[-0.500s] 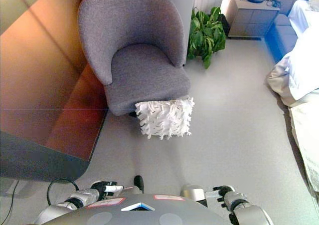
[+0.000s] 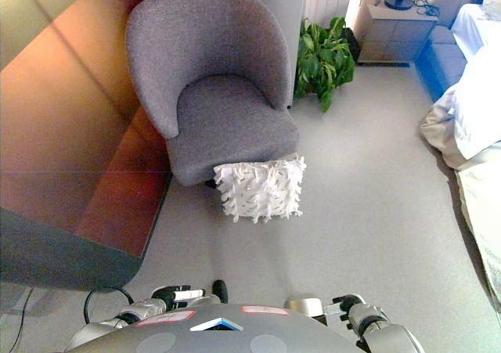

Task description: Pick up the pillow and put it on the sofa.

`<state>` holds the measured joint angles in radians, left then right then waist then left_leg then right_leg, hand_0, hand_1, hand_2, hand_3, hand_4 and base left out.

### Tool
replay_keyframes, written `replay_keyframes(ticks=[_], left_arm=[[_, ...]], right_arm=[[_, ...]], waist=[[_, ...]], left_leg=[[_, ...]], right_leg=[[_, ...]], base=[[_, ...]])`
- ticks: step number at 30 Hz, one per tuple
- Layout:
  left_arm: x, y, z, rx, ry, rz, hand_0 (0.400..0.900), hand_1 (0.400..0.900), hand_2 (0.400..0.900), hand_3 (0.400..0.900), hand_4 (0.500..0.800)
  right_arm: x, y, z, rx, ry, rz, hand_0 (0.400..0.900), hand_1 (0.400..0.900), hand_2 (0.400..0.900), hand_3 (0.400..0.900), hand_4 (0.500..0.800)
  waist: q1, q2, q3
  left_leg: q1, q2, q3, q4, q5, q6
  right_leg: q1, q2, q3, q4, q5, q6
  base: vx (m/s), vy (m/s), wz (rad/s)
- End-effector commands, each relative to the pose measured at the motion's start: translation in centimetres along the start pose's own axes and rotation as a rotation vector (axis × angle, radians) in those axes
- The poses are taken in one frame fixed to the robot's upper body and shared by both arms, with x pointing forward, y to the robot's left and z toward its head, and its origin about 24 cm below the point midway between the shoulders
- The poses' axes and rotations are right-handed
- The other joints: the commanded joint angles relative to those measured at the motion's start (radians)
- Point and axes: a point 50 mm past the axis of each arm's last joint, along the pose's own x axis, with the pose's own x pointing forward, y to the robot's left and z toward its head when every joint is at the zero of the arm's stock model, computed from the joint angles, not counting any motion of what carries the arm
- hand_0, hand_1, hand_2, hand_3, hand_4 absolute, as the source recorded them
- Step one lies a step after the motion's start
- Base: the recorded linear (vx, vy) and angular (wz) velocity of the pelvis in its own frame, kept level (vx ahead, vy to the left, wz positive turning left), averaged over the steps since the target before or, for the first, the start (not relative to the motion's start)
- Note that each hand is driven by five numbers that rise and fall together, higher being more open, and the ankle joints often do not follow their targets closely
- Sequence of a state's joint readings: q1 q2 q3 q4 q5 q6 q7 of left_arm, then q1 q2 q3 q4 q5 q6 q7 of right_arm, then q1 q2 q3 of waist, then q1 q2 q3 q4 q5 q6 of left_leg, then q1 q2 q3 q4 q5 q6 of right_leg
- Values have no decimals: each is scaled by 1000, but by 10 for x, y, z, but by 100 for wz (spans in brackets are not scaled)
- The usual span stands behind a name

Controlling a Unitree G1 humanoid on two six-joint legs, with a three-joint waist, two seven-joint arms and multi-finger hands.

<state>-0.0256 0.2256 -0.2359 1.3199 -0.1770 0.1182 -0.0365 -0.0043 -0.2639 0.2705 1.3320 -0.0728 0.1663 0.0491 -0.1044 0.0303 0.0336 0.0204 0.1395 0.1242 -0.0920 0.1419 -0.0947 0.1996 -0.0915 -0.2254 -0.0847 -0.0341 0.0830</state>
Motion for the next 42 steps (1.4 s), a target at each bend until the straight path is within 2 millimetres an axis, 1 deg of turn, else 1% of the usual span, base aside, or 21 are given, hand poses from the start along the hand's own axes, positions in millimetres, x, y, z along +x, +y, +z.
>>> replay_keyframes(ticks=[1,12,15,20,21,23,24,25,26,28,30,33,35,36,37,38,39,40,41,42], left_arm=[[0,1,14,23,0,19,900,900,900,900,800],[0,-1,16,38,0,18,900,900,900,900,800],[0,-1,15,31,11,31,900,900,900,900,800],[0,2,10,-8,45,43,900,900,900,900,800],[0,2,8,-16,53,46,900,900,900,900,800],[0,3,5,-34,71,50,900,900,900,900,800],[0,4,1,-48,71,51,900,900,900,900,800],[0,5,-2,-66,78,48,900,900,900,900,800],[0,5,-4,-78,85,42,900,900,900,900,800],[0,3,-13,-96,106,36,900,900,900,900,800],[-1,1,-22,-107,134,31,900,900,900,900,800],[-1,-7,-35,-136,174,24,900,900,900,900,800],[-2,-12,-41,-152,194,24,900,900,900,900,800],[-2,-14,-43,-161,199,26,900,900,900,900,800],[-2,-15,-44,-171,198,29,900,900,900,900,800],[-2,-15,-44,-180,196,32,900,900,900,900,800],[-2,-14,-43,-184,196,36,900,900,900,900,800],[-2,-11,-41,-175,195,43,900,900,900,900,800],[-1,-6,-37,-170,177,54,900,900,900,900,800],[-1,-2,-34,-171,160,63,900,900,900,900,800]], right_arm=[[-2,-3,34,7,-69,-11,900,900,900,900,800],[-3,-4,35,0,-53,-13,900,900,900,900,800],[-3,-4,35,-4,-43,-11,900,900,900,900,800],[-3,-7,36,3,-48,-9,900,900,900,900,800],[-3,-8,37,7,-50,-13,900,900,900,900,800],[-4,-12,40,10,-49,-28,900,900,900,900,800],[-4,-16,40,6,-50,-40,900,900,900,900,800],[-5,-18,40,2,-46,-48,900,900,900,900,800],[-5,-20,38,5,-44,-55,900,900,900,900,800],[-4,-24,35,16,-38,-63,900,900,900,900,800],[-4,-28,30,17,-35,-67,900,900,900,900,800],[-4,-31,27,14,-44,-67,900,900,900,900,800],[-4,-29,26,12,-52,-60,900,900,900,900,800],[-4,-27,26,10,-55,-55,900,900,900,900,800],[-3,-25,26,11,-55,-51,900,900,900,900,800],[-3,-24,26,12,-57,-51,900,900,900,900,800],[-3,-22,27,12,-58,-51,900,900,900,900,800],[-3,-20,30,23,-60,-54,900,900,900,900,800],[-3,-19,32,44,-65,-51,900,900,900,900,800],[-4,-19,34,53,-70,-48,900,900,900,900,800]], waist=[[34,-4,74],[30,6,89],[29,8,92],[28,7,106],[29,-1,113],[29,-27,132],[38,-45,162],[46,-49,180],[54,-48,198],[71,-32,225],[87,-3,239],[122,30,242],[140,37,234],[144,41,229],[147,43,224],[147,41,218],[145,38,206],[150,31,196],[156,23,188],[157,17,184]], left_leg=[[111,-67,25,5,-135,67],[102,-61,24,5,-129,61],[98,-56,25,5,-125,58],[84,-24,15,17,-104,39],[71,-3,18,52,-100,30],[4,32,46,170,-106,21],[-70,51,42,297,-81,29],[-109,56,37,347,-71,36],[-144,50,35,371,-61,40],[-182,21,55,343,-35,38],[-217,-8,83,266,24,22],[-269,-47,92,124,119,-5],[-283,-57,96,64,143,-10],[-287,-55,103,56,147,-8],[-290,-52,128,52,142,-5],[-288,-47,165,42,116,7],[-281,-40,200,39,78,27],[-276,-45,195,57,63,44],[-281,-52,174,110,38,61],[-285,-56,166,150,14,72]], right_leg=[[-88,-5,72,67,26,15],[-97,6,74,66,23,8],[-99,15,74,67,19,2],[-105,50,93,72,3,-23],[-113,50,93,80,4,-29],[-123,41,90,92,16,-44],[-124,40,92,101,25,-60],[-121,47,97,109,23,-69],[-111,58,103,116,15,-76],[-83,82,113,123,-9,-79],[-42,115,132,117,-38,-84],[26,157,181,106,-85,-91],[63,171,205,109,-125,-94],[79,177,216,117,-149,-96],[93,180,221,129,-172,-97],[99,178,224,145,-189,-94],[107,174,231,169,-215,-85],[116,166,243,181,-225,-75],[122,159,252,208,-240,-72],[120,153,250,233,-248,-68]], base=[[0,0,0],[-1,-39,1],[3,-81,3],[-2,-102,8],[-29,-107,13],[-47,-134,10],[-20,-174,-1],[28,-170,-9],[108,-98,-13],[195,-24,-13],[305,46,-16],[406,67,-46],[463,92,-56],[465,127,-45],[408,150,-30],[435,194,-21],[429,200,-19],[444,198,-23],[365,158,-19],[355,175,-9]])
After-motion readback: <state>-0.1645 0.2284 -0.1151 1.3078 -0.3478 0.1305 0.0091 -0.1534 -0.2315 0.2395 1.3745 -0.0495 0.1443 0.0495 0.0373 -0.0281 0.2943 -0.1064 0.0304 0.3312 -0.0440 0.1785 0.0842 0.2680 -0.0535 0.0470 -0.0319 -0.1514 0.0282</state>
